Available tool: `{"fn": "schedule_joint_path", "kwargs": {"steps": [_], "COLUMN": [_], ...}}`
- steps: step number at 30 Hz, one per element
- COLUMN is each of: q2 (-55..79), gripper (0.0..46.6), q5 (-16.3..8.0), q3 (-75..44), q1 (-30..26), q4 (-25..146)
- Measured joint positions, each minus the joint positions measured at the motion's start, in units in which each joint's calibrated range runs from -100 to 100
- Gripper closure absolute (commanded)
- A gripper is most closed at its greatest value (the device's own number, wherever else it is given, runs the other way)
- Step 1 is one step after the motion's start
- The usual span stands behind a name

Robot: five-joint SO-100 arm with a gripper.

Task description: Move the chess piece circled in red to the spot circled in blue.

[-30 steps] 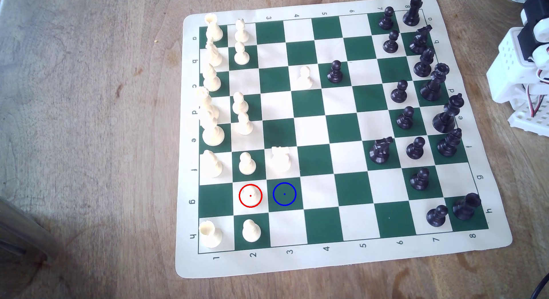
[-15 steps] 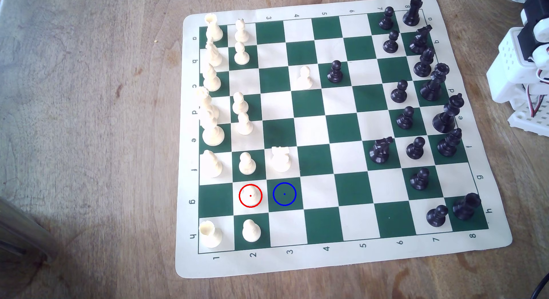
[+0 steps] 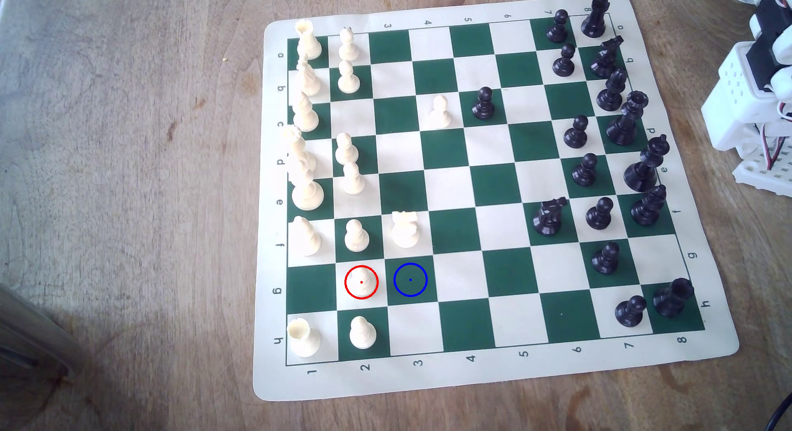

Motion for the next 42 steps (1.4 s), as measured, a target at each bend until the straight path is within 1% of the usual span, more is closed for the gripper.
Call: {"fn": "schedule_joint_path", "kwargs": {"steps": [1,2,4,5,6,7,9,10,12,13,15,18,19,22,23,25,27,28,31,32,34,36,39,42], "q2": [0.0,0.0,0.0,0.1,0.1,0.3,0.6,1.8,4.0,5.9,13.3,21.6,27.8,35.2,40.1,44.7,49.8,54.2,60.0,64.3,68.2,76.2,82.7,88.6], "gripper": [33.4,33.1,30.5,30.5,30.4,30.4,30.4,30.4,30.4,30.7,30.4,30.6,30.6,29.4,28.8,26.1,25.2,25.5,27.0,27.4,27.9,27.7,27.7,27.9], "q5": [1.1,1.4,0.9,0.5,0.4,0.0,-1.6,-2.9,-3.8,-4.3,-5.4,-6.6,-7.2,-8.3,-8.9,-9.7,-10.5,-11.1,-11.6,-12.2,-12.8,-14.5,-15.8,-16.8], "q3": [0.0,0.0,0.0,0.0,0.0,0.0,-1.8,-3.7,-5.2,-7.1,-13.3,-19.1,-22.4,-26.4,-29.5,-32.0,-36.7,-41.1,-47.1,-50.5,-53.1,-58.9,-62.9,-66.9], "q1": [-0.7,-1.0,-2.3,-4.1,-4.9,-5.4,-6.9,-8.4,-9.1,-9.4,-12.2,-14.7,-16.4,-16.4,-16.4,-16.7,-16.6,-16.4,-15.7,-15.6,-15.6,-14.5,-12.8,-12.6], "q4": [8.2,12.2,20.0,29.4,33.4,36.7,45.3,55.5,62.9,66.8,75.1,79.0,79.2,79.3,79.3,79.8,81.7,83.9,86.4,86.4,86.4,85.7,84.3,82.9]}}
